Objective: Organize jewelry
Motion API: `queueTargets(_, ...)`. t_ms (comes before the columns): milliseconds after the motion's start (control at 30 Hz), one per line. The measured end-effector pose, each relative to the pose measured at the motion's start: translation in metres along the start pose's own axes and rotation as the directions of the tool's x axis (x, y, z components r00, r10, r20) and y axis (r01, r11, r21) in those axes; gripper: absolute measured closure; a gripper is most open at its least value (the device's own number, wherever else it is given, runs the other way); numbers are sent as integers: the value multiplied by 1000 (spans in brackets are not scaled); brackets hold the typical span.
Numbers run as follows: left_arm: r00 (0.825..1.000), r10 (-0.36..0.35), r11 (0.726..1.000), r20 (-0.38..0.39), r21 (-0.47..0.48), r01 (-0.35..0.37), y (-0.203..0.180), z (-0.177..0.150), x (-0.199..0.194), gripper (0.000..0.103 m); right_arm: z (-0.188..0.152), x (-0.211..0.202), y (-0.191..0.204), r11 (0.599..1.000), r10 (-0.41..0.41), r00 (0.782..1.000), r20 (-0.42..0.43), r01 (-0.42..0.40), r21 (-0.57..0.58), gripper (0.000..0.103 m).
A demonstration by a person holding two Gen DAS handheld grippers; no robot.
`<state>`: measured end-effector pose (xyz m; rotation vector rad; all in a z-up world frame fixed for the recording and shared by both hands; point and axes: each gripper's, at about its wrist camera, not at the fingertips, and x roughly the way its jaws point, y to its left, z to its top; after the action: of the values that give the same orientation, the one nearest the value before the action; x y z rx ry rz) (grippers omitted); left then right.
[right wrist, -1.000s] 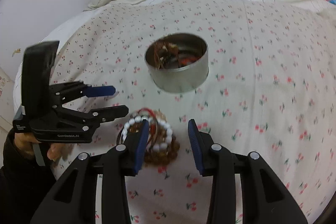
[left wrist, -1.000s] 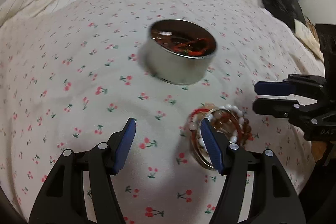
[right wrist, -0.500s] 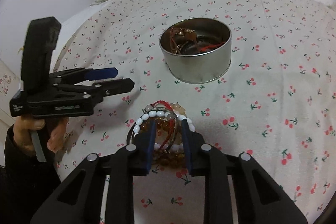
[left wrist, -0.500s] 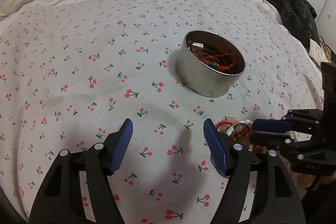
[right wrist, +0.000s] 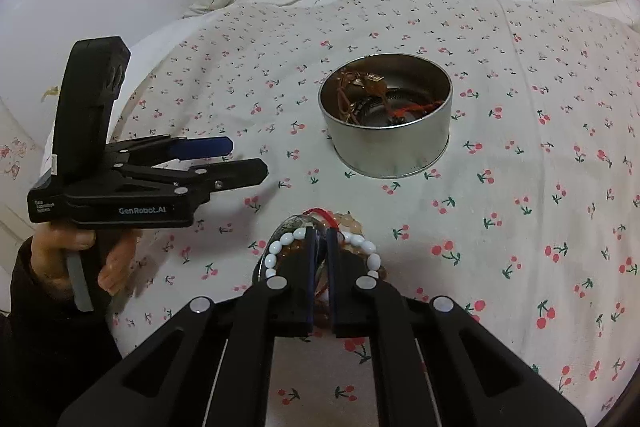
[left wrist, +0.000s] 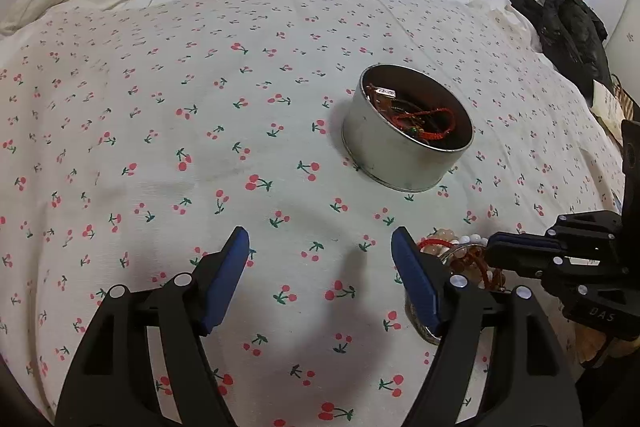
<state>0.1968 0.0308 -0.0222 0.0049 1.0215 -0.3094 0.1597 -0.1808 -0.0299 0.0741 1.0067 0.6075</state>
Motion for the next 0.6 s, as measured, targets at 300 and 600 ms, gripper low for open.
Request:
queueTargets(300,1000,-3,1000,-5,10,3,0,-1,1,33,4,-23,-18,992,97,993,61,-101,78,97)
queueTargets(600,1000,2,999,-24,36,-2,-7,-2,8,32,5,-34,-41,979,103,992,77,-115,171,102)
